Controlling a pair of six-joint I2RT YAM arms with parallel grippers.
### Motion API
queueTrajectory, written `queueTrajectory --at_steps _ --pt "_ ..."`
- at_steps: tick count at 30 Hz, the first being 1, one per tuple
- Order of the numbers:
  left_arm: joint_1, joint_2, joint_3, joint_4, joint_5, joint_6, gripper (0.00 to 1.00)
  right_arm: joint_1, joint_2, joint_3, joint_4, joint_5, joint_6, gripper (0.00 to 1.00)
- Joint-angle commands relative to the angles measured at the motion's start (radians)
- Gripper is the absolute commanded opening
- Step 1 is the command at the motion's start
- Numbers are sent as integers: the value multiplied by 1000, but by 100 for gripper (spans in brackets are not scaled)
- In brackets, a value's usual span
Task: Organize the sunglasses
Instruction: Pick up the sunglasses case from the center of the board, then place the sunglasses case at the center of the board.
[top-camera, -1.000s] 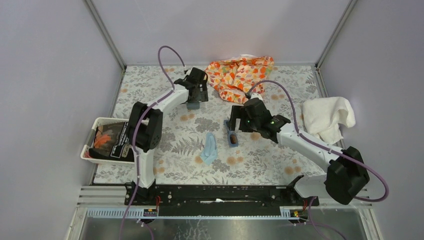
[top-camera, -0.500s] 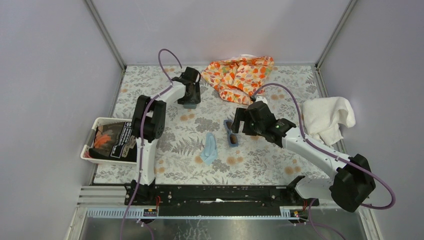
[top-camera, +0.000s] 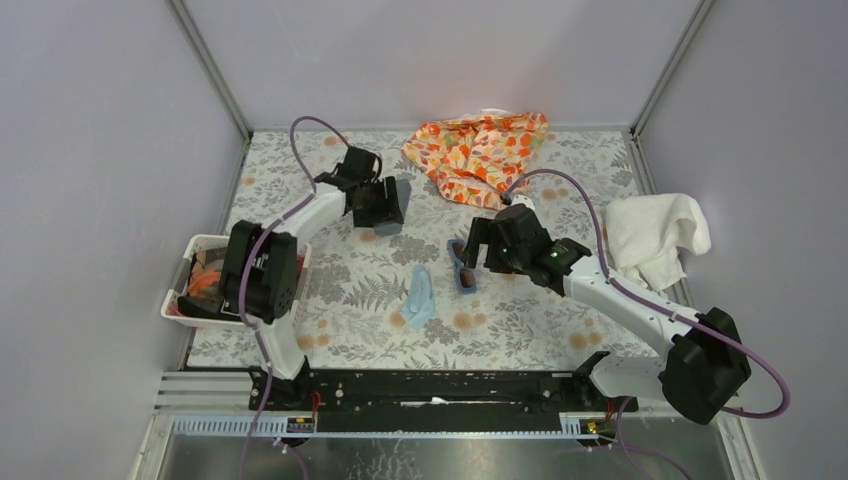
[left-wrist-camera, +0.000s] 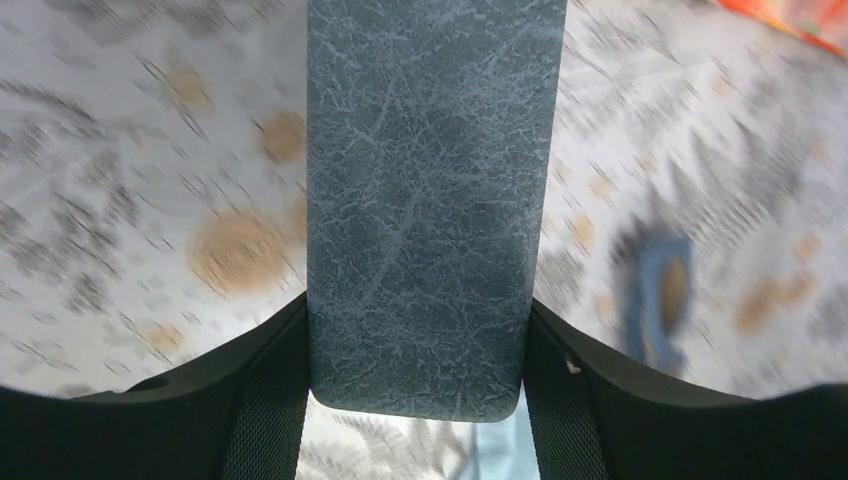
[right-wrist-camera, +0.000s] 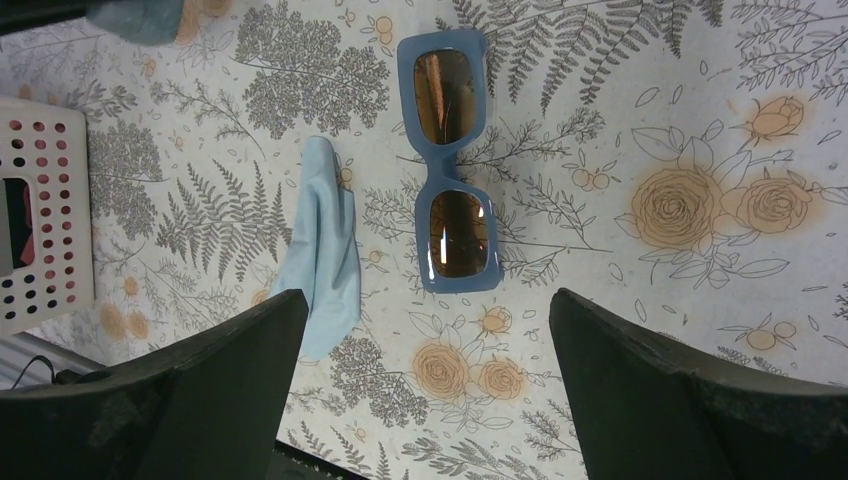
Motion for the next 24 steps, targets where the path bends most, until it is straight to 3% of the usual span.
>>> queueTrajectory --at_steps 1,6,13,16,19,21,24 --pt "1 -170 -178 170 298 -66 36 6 -4 -18 32 -39 20 100" --pt "5 -268 -324 227 458 -66 35 6 -11 -26 51 -22 12 100" --pt "5 -300 -383 240 477 -62 34 6 -18 -17 28 21 -12 100" --pt "2 -320 -395 239 332 -93 31 6 -33 -30 32 26 -11 100" --pt "-60 -321 -351 159 -11 -145 33 6 -35 -42 35 38 -12 100" --pt "-114 -307 -322 141 -159 -187 38 6 -26 -40 35 45 -16 100" --pt "-168 -267 -310 190 -220 -265 45 7 -10 -26 27 52 -21 100"
